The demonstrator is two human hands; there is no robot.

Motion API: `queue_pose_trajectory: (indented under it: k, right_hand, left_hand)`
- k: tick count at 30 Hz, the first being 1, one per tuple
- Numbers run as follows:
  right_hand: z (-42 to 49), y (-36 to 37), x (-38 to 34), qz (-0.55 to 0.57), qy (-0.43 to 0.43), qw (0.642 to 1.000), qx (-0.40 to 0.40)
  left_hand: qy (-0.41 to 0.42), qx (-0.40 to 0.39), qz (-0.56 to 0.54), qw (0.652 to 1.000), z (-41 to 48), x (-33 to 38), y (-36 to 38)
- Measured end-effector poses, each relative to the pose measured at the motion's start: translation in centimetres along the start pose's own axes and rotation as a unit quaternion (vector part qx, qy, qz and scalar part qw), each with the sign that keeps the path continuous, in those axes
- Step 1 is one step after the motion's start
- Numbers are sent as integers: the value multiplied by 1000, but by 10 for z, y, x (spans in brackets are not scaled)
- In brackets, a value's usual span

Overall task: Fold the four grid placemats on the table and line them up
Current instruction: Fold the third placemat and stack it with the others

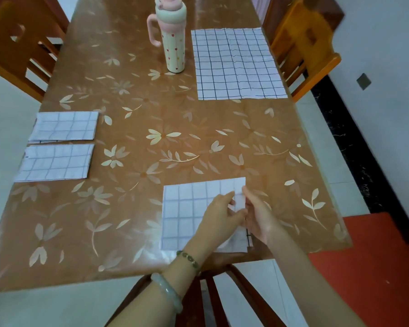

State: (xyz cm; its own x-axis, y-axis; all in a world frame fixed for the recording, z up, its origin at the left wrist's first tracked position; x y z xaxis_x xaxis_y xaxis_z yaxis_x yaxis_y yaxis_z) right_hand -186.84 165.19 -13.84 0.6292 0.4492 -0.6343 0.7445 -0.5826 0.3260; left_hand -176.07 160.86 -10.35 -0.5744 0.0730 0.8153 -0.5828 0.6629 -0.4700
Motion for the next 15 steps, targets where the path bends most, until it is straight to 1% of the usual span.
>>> queue_pose_trajectory:
  k: [2,3,4,6,8,12,15]
  right_hand:
    - [6,-4,4,-33,-12,999,26]
    - [10,-9,7,-71,-18,996,51]
    - [12,-13,9,-120,-27,989,78]
    - [20,-22,13,-237,-57,962,124]
    - [23,-25,13,-321,-83,929,162]
    - [21,-24,9,-426,-137,871,206]
    - [22,-25,13,-469,-152,843,214]
  left_hand:
    - [30,-49,-10,998,-1,-8,5]
    - [44,-55,4,998,-2,-18,3]
    - [57,-38,34,997,-3,-31,-3]
    - [71,29,124,989,-3,-64,-24]
    - [75,65,209,973,-2,-97,-44]
    - [92,42,356,929,3,-139,-58]
    - [87,10,425,901,6,-151,-55]
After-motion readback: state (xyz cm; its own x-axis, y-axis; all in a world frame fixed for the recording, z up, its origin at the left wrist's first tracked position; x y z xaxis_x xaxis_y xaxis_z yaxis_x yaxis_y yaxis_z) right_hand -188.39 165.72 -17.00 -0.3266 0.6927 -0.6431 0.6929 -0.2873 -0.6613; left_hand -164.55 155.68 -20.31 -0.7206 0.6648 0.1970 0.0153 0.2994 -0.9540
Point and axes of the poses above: each hand's wrist, its own z-axis towards the middle knuckle, its own y-axis out of the palm, x = y × z, the point moved 4 cm from there along z, towards the middle knuckle, and after that the axes turned 3 degrees about z, right-handed, at the moved point
